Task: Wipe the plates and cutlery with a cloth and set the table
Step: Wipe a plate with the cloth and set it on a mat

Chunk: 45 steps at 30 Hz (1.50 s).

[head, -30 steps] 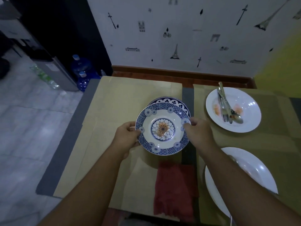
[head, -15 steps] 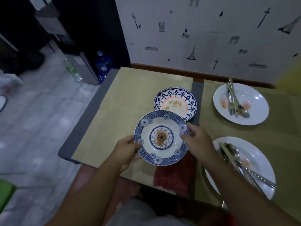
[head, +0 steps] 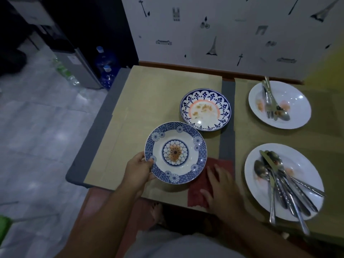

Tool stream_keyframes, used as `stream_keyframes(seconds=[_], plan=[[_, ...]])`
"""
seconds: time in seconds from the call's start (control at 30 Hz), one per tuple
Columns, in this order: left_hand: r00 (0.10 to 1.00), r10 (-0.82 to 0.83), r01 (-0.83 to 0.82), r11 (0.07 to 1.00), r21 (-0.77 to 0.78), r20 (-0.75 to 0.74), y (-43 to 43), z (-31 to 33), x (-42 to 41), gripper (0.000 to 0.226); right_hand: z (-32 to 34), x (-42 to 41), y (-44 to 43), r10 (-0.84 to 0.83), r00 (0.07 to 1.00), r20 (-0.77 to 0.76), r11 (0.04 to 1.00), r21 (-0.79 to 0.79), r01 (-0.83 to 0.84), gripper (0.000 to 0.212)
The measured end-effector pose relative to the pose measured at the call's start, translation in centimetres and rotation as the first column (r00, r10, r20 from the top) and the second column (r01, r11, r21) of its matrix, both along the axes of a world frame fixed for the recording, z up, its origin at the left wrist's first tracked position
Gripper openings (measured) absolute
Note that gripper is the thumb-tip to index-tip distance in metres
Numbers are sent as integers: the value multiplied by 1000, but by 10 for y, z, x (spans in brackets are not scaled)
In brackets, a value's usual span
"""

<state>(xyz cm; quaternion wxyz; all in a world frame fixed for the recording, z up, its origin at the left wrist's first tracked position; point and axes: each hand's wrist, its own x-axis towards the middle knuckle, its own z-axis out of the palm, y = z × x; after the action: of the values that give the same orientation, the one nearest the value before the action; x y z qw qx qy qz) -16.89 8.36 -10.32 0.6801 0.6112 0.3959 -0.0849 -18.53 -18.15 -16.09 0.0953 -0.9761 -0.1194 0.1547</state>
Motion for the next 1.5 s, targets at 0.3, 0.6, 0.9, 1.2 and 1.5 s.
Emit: stream_keyframes(seconds=[0.3, 0.6, 0.9, 1.2, 1.5], plan=[[1000, -3, 4, 998, -59, 17, -1, -5, -1, 21, 32, 21, 1, -90, 992, 89, 939, 340, 55, 25], [998, 36, -34, 998, -51, 45, -6, -2, 2, 21, 99, 32, 13, -324, 923, 207, 771, 623, 131, 26], [995, -50, 51, 999, -15, 92, -24, 5, -5, 17, 68, 62, 76, 175, 977, 122, 948, 247, -200, 34], [988, -102, 107, 994, -37, 120, -33, 12, -6, 23, 53, 43, 76, 223, 963, 148, 894, 362, -263, 43], [979, -90, 96, 995, -29, 181, -28, 14, -1, 19, 67, 91, 52, 174, 962, 212, 941, 252, -226, 31]])
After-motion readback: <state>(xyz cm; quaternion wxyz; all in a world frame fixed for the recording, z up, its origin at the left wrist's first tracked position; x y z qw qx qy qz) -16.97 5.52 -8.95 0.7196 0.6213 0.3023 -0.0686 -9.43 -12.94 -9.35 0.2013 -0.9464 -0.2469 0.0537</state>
